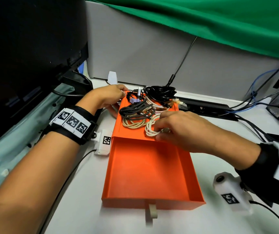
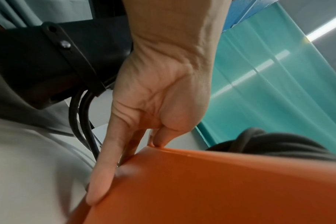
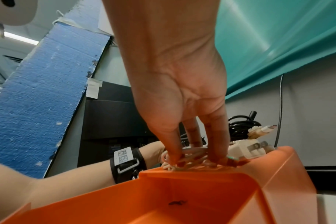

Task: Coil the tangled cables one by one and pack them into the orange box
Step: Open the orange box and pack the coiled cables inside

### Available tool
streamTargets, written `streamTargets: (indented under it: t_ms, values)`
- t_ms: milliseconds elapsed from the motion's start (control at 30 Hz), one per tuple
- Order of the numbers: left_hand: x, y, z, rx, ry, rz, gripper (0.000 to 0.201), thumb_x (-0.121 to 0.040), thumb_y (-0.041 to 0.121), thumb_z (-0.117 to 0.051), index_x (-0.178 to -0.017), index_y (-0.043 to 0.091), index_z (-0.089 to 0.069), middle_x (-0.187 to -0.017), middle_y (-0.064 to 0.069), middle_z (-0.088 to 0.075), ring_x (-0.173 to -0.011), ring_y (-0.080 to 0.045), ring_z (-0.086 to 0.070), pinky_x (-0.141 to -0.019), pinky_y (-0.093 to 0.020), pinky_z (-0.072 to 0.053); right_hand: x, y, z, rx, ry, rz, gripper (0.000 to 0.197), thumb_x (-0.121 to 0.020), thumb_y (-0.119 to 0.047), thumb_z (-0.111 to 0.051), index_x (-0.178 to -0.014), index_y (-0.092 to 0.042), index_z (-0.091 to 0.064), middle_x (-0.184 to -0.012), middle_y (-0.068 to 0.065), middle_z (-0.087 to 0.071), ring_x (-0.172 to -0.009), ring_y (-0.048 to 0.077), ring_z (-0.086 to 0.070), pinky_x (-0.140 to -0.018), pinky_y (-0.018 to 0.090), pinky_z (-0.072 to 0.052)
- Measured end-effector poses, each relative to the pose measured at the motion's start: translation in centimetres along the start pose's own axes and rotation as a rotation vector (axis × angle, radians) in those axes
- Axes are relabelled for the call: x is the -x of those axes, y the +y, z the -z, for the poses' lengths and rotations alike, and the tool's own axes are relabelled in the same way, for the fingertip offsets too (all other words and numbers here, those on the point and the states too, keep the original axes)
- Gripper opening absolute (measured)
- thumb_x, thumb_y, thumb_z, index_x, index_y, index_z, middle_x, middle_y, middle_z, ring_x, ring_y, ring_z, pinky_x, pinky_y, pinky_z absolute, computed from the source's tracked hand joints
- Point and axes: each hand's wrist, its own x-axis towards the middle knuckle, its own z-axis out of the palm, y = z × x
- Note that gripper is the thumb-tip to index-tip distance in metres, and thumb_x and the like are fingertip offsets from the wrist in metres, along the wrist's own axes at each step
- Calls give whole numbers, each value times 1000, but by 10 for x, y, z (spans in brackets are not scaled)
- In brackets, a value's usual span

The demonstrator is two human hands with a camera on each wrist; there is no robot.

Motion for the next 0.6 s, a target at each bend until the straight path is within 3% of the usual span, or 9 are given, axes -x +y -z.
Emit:
streamTargets:
  t_ms: [100, 167, 233, 300, 400, 467, 533, 600]
  values:
    - [-2, -2, 0, 10, -13, -6, 24, -111, 24, -32, -115, 28, -55, -108, -15, -66, -74, -31, -69, -52, -42, -59, 7, 6, 7, -38, 52, 14, 21, -98, -45, -57, -111, -31, -66, -109, -12, -57, -105, 13, -54, -73, 31, -35]
    - [-4, -3, 0, 17, -20, -11, 25, -111, 24, -32, -121, 28, -54, -114, -16, -66, -77, -33, -70, -51, -42, -59, 16, 11, 14, -94, 79, 41, 17, -98, -43, -59, -108, -32, -66, -102, -15, -55, -99, 11, -54, -75, 33, -37]
    - [-4, -4, -1, 12, -12, -16, 25, -111, 24, -31, -116, 29, -55, -106, -14, -65, -73, -30, -69, -52, -43, -60, 29, 12, 23, -141, 101, 91, 12, -98, -42, -61, -104, -33, -66, -98, -16, -55, -88, 5, -51, -76, 34, -42]
    - [-3, -5, 0, 9, -9, -21, 26, -111, 23, -31, -110, 31, -55, -102, -13, -64, -72, -29, -68, -57, -46, -62, 46, 4, 30, -210, 102, 176, 11, -99, -42, -59, -101, -34, -66, -98, -17, -58, -84, -2, -51, -74, 27, -43]
    - [-1, -4, -1, -2, -8, -24, 26, -111, 24, -31, -114, 29, -56, -108, -15, -66, -74, -30, -69, -57, -45, -62, 62, -24, 26, -335, -2, 330, 10, -98, -39, -58, -103, -35, -66, -100, -19, -58, -87, -5, -51, -76, 20, -45]
    - [1, -2, -1, -10, -12, -24, 26, -111, 25, -31, -113, 29, -56, -109, -15, -65, -75, -29, -69, -55, -43, -61, 56, -41, 6, -272, -98, 368, 13, -101, -35, -55, -110, -35, -64, -107, -15, -57, -92, 1, -53, -79, 27, -47]
    - [2, -2, -3, -19, -10, -29, 26, -111, 25, -31, -113, 29, -57, -107, -14, -65, -74, -29, -69, -54, -41, -61, 42, -51, -19, -109, -176, 338, 23, -103, -31, -52, -123, -35, -61, -121, -12, -55, -105, 12, -57, -84, 36, -49]
    - [2, -2, -3, -18, -1, -31, 26, -111, 25, -31, -119, 27, -56, -106, -13, -65, -75, -29, -69, -53, -40, -61, 29, -55, -38, -18, -228, 308, 34, -102, -24, -52, -133, -37, -59, -130, -8, -53, -107, 22, -62, -84, 42, -53]
